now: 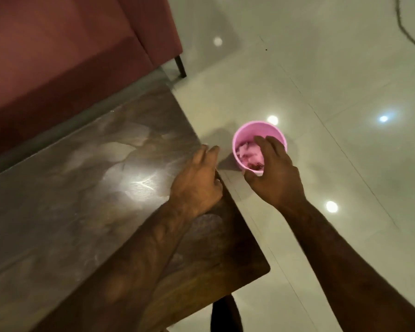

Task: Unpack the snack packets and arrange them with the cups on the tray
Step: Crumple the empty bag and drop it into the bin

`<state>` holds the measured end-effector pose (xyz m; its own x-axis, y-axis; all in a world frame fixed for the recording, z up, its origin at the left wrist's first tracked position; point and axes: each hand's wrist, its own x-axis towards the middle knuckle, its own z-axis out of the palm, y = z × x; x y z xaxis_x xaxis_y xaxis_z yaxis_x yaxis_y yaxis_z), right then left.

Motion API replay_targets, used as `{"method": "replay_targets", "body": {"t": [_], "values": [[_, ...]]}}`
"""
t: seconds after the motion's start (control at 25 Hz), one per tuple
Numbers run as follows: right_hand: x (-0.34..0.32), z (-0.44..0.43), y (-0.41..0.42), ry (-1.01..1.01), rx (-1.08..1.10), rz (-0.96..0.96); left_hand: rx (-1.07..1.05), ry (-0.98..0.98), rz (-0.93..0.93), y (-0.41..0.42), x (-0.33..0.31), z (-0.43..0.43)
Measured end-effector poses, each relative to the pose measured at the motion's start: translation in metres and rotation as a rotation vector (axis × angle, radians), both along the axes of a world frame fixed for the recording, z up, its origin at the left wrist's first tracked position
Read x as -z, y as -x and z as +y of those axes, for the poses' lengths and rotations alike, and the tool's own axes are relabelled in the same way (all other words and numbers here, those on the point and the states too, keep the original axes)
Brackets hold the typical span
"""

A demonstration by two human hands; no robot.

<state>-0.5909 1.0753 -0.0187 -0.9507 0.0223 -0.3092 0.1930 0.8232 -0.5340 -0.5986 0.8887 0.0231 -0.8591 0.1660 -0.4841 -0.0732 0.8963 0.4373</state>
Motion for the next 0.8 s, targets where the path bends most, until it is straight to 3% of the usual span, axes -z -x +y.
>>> {"method": "replay_targets", "body": {"t": [0.28,0.56,0.8], "values": [[-0.072,-0.133,-0.020,0.028,-0.264,-0.022,-0.239,0.050,0.046,-0.074,-0.054,-0.152],[-0.109,-0.341,-0.086,-0.006,-0.547,-0.106,-0.414,0.111,0.046,-0.182,-0.075,-0.342],[-0.116,-0.534,-0.177,-0.027,-0.653,-0.142,-0.558,0.090,0.091,-0.292,-0.074,-0.512]]}}
